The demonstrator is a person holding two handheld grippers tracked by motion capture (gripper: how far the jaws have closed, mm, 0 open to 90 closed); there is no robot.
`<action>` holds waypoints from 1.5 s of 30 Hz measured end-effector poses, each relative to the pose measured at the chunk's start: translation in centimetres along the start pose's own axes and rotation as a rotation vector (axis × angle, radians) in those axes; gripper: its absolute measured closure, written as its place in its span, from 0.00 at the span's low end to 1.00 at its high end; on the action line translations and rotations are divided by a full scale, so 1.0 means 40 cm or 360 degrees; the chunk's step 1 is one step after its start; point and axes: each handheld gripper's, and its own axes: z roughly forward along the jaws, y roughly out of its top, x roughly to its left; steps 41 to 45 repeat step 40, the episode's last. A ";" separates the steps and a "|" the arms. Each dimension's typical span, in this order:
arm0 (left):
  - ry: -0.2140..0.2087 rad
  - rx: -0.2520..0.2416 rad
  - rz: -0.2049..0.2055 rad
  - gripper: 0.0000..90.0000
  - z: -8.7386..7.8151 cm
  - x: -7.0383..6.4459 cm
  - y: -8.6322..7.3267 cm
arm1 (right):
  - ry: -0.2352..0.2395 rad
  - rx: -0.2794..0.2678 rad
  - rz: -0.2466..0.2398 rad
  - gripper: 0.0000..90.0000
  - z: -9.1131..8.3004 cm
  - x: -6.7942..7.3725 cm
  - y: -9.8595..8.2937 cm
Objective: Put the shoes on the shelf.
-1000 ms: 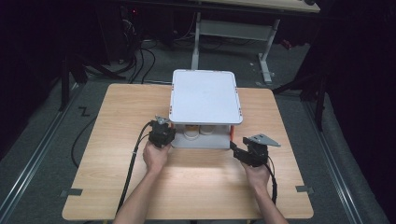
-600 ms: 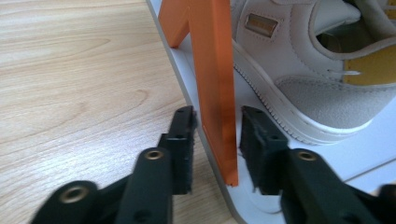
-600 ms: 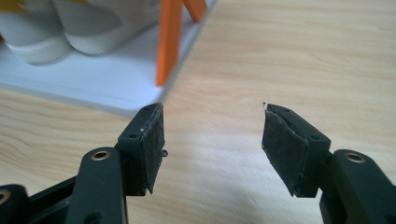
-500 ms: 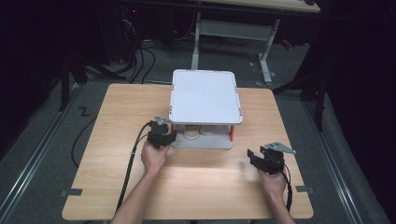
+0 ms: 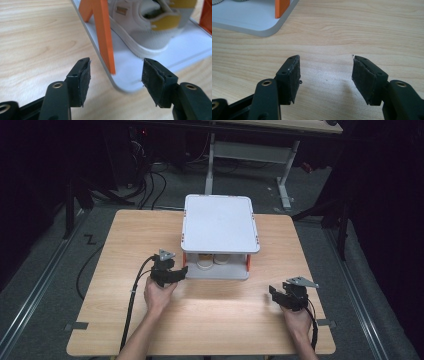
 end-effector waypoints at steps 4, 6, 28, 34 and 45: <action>-0.0025 0.0005 0.0011 0.42 -0.031 -0.002 -0.032 | 0.0011 0.0021 -0.0019 0.44 0.003 -0.001 -0.002; -0.0020 0.0007 0.0011 0.42 -0.045 -0.004 -0.051 | 0.0016 0.0036 -0.0026 0.44 0.005 0.000 -0.004; 0.0198 0.0059 0.0110 0.37 -0.078 -0.018 -0.191 | -0.0008 0.0055 -0.0091 0.40 0.007 0.004 -0.031; 0.0200 0.0059 0.0108 0.36 -0.078 -0.019 -0.191 | -0.0012 0.0053 -0.0093 0.40 0.008 0.005 -0.031; 0.0192 0.0060 0.0104 0.36 -0.077 -0.019 -0.191 | -0.0011 0.0053 -0.0095 0.39 0.008 0.005 -0.030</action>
